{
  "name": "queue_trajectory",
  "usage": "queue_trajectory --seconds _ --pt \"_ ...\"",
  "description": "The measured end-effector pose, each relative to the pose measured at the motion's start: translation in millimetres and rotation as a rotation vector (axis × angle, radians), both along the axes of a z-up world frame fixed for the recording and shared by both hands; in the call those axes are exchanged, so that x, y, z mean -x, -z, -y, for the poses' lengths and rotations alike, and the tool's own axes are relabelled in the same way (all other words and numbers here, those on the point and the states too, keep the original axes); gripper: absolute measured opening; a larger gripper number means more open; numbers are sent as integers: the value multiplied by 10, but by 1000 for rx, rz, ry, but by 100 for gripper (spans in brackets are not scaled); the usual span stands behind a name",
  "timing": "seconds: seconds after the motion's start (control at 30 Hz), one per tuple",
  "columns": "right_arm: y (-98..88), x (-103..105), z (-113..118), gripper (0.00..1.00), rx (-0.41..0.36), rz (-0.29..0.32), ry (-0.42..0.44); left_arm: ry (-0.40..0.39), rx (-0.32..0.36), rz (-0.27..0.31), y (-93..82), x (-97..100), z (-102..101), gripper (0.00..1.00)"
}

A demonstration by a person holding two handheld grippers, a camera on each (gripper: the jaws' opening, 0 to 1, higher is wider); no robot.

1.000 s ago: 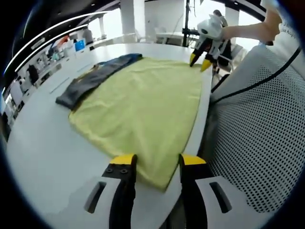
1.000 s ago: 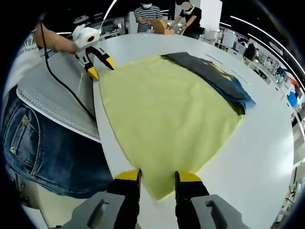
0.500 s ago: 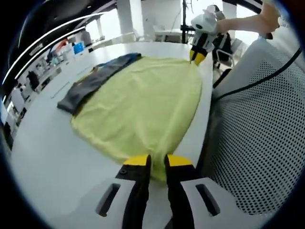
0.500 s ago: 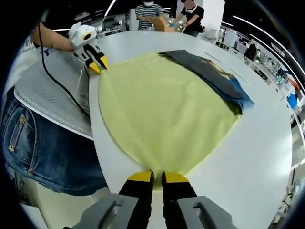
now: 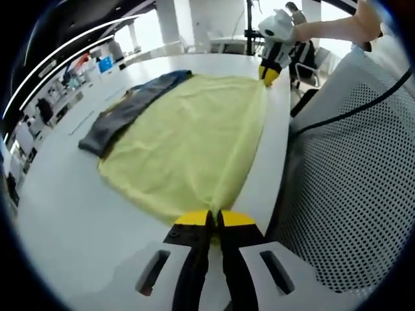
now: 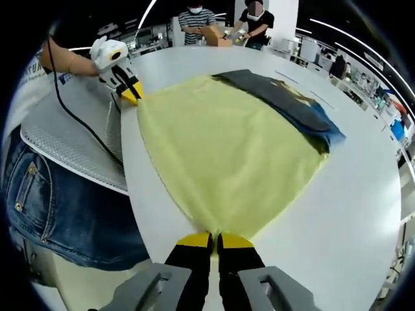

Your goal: Fold the garment on the visible template until the final outline fits inside the template.

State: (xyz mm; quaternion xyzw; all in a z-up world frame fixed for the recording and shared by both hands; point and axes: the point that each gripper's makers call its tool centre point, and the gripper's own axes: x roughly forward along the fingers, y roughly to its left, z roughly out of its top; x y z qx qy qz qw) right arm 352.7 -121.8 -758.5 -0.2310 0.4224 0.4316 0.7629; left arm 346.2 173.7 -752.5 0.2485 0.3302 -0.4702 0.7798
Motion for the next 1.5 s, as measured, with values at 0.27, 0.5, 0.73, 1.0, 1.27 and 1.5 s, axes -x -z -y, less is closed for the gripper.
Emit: queue_trajectory --seconds 0.27,0.5,0.73,1.0,1.27,1.5 --pt "-7 186 -63 0 4 -42 -22 -40 6 -39 -13 90 -61 2" --pt "-9 318 -89 0 -7 -68 -10 -50 12 -71 -32 199 -85 2" --pt "-24 427 -106 0 -16 -88 -2 -40 -15 -121 -25 305 -87 2" --pt "-84 544 -116 0 -32 -115 -13 -32 -11 -175 -48 444 -83 0" --pt "-150 511 -128 0 -42 -101 -19 -26 3 -187 -79 486 -84 0" --pt "-236 453 -123 0 -47 -75 -15 -34 16 -177 -180 411 -90 0"
